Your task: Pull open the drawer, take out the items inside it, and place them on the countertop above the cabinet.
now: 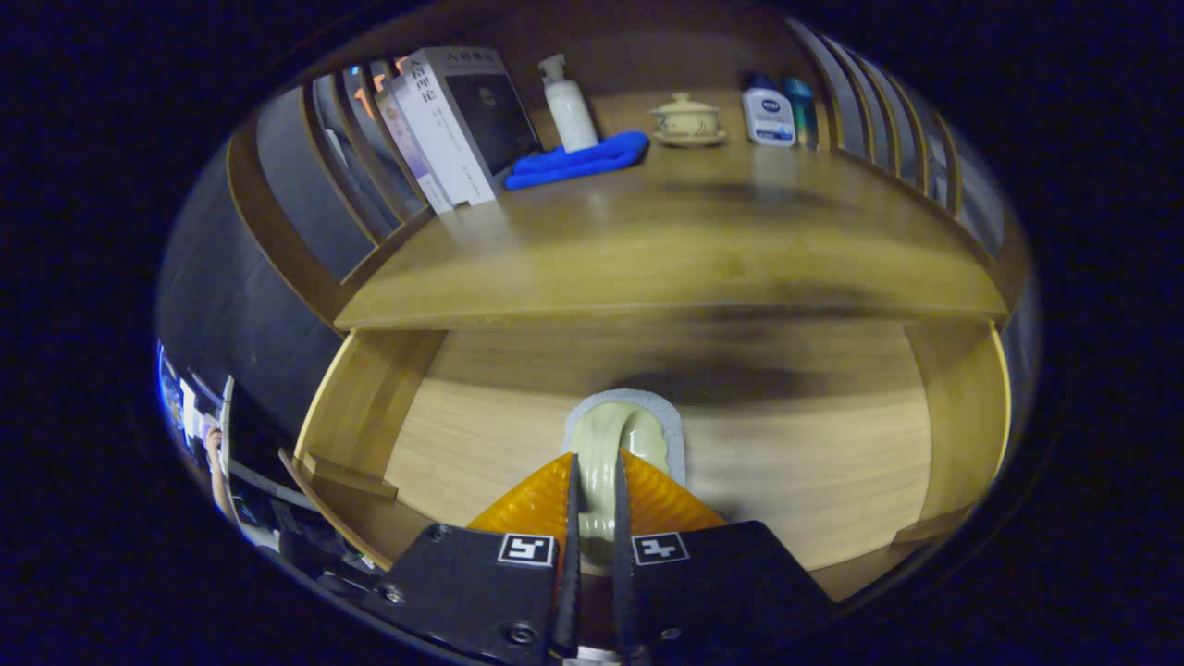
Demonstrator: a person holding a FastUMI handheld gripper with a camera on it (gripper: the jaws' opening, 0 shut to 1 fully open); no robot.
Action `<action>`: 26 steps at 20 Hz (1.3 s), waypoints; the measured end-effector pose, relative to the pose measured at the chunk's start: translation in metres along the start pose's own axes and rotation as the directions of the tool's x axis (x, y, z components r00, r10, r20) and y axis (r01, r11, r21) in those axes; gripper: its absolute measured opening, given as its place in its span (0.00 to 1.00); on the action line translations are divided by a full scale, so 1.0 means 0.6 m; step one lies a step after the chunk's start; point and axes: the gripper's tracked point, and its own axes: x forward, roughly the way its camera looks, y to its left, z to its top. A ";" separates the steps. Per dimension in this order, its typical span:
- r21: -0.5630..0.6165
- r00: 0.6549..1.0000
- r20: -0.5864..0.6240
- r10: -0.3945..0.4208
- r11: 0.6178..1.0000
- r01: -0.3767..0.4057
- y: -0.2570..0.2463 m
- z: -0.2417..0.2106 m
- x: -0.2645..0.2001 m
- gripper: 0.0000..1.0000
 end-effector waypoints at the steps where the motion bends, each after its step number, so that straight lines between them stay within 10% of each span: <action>1: -0.012 1.000 0.020 0.002 1.000 -0.002 0.003 0.011 -0.013 0.18; 20: 0.041 0.970 0.179 0.163 0.984 -0.173 0.056 0.136 -0.132 0.13; 26: 0.237 0.896 0.321 0.307 0.890 -0.390 0.073 0.238 -0.094 0.13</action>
